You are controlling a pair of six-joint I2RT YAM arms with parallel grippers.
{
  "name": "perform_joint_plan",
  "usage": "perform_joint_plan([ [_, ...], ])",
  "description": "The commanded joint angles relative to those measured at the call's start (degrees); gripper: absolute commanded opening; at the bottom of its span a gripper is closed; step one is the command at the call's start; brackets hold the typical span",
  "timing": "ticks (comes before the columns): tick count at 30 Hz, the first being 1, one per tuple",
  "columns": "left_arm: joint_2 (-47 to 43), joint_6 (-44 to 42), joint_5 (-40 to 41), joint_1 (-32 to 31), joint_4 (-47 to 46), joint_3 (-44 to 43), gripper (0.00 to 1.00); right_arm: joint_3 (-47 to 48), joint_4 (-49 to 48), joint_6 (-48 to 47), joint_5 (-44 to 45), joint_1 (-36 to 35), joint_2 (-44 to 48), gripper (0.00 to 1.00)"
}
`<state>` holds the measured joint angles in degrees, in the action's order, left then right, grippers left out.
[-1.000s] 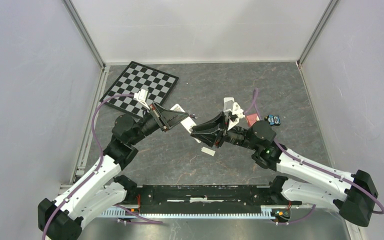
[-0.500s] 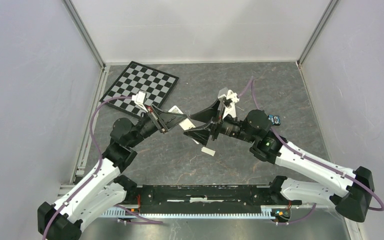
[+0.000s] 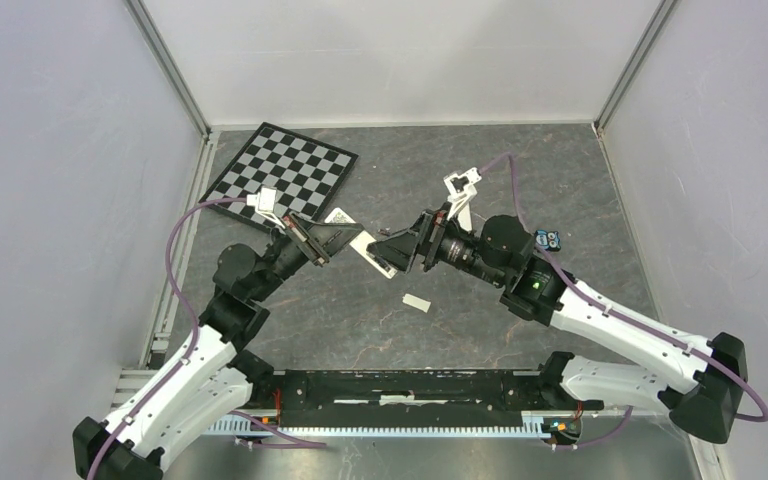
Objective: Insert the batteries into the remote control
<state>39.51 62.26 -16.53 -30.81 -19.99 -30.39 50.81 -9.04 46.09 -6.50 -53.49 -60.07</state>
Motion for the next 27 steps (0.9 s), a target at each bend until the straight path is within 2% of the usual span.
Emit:
perform_joint_plan([
  [1,-1.2,-3.8,2.6,0.7,-1.9,-1.2,0.02,-1.8,-4.0,11.0,0.9,0.1,-0.5,0.98],
  [8,-1.8,-4.6,2.9,0.9,-1.9,-1.5,0.02,-1.9,-8.0,15.0,-5.7,0.3,-5.5,0.98],
  [13,-2.2,-5.3,3.2,0.9,-1.4,-1.8,0.02,-4.9,-13.2,19.1,-6.5,0.4,-5.6,0.97],
  [19,-2.3,-5.3,2.7,1.0,-1.5,-1.3,0.02,-6.9,-18.0,22.2,-7.0,0.5,-6.1,0.84],
  [27,-2.6,-6.0,2.2,1.0,-3.0,-0.1,0.02,-10.1,-25.5,27.6,-9.2,0.9,-8.4,0.77],
])
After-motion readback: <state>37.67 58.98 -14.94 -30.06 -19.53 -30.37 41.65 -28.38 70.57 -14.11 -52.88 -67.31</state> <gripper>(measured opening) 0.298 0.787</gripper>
